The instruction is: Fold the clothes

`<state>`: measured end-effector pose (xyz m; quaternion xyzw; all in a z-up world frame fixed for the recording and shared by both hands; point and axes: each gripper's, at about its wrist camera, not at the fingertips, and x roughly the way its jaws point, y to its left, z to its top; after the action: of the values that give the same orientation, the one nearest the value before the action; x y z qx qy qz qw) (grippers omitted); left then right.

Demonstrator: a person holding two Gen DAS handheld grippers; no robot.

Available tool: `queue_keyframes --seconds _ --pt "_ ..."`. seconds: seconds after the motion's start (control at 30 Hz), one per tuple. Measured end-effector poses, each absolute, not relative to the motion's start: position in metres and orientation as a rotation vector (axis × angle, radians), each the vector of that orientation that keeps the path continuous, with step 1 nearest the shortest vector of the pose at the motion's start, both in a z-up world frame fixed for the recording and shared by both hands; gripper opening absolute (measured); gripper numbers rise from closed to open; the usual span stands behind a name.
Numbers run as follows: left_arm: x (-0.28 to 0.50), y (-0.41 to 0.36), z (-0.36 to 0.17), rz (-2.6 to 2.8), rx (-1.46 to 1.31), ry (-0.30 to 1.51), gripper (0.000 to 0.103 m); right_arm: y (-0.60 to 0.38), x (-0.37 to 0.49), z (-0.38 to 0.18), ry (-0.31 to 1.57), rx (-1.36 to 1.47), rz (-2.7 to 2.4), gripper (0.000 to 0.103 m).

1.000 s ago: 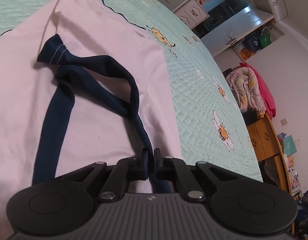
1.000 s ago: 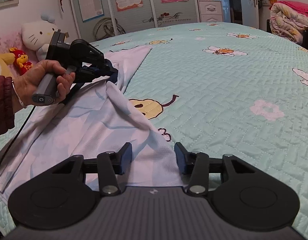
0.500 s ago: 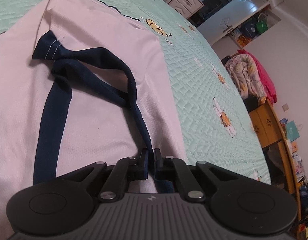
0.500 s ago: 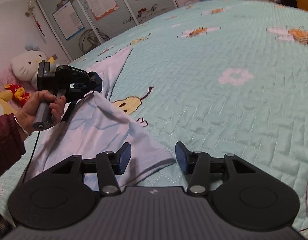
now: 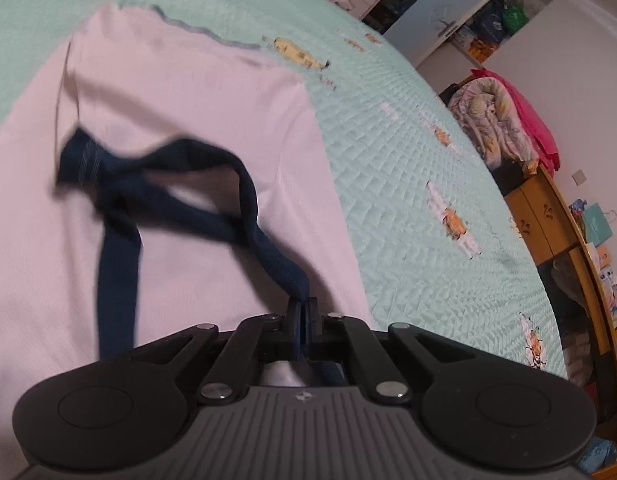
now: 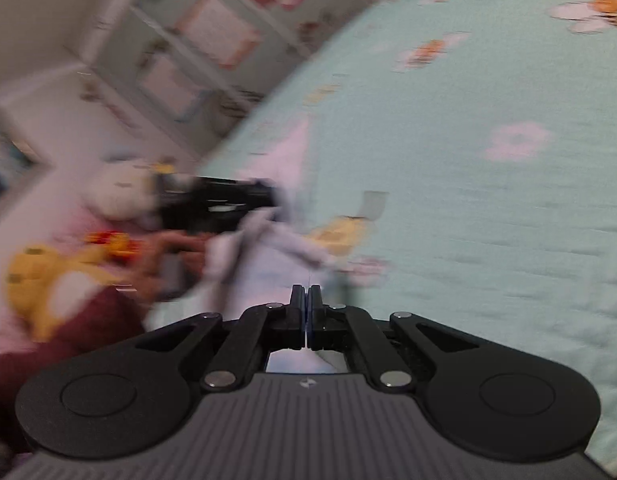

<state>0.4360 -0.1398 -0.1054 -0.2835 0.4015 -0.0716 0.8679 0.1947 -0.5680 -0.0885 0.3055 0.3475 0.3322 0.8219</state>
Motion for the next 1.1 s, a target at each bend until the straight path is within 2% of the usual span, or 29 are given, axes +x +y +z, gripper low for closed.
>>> queue_keyframes --seconds 0.13,0.3,0.37,0.43,0.47,0.5,0.53,0.57,0.7,1.1 --pt "0.435 -0.122 -0.096 -0.134 -0.579 0.813 0.0 -0.504 0.182 -0.071 0.779 0.579 0.944 0.0" --pt "0.43 -0.112 -0.106 -0.16 -0.568 0.789 0.0 -0.428 0.173 -0.099 0.909 0.352 0.99 0.0" --pt "0.424 -0.107 -0.112 -0.175 -0.602 0.788 0.008 -0.427 0.172 -0.106 0.949 0.351 0.996 0.002" --pt "0.412 -0.102 -0.113 -0.198 -0.631 0.781 0.023 -0.426 0.171 -0.113 0.99 0.349 1.002 0.006" --pt "0.404 -0.1 -0.111 -0.199 -0.635 0.772 0.025 -0.425 0.171 -0.116 1.01 0.348 1.005 0.007" --pt "0.396 -0.098 -0.106 -0.195 -0.634 0.758 0.025 -0.43 0.17 -0.117 1.022 0.386 1.029 0.013" --pt "0.383 -0.097 -0.1 -0.197 -0.633 0.745 0.026 -0.437 0.168 -0.114 1.02 0.44 1.053 0.024" --pt "0.369 -0.096 -0.094 -0.203 -0.635 0.734 0.026 -0.444 0.167 -0.111 1.012 0.474 1.058 0.026" --pt "0.302 -0.109 -0.076 -0.263 -0.591 0.756 0.035 -0.467 0.161 -0.102 0.962 0.523 0.972 0.028" --pt "0.184 -0.187 -0.1 -0.327 -0.46 0.937 0.039 -0.514 0.16 -0.109 0.838 0.583 0.562 0.031"
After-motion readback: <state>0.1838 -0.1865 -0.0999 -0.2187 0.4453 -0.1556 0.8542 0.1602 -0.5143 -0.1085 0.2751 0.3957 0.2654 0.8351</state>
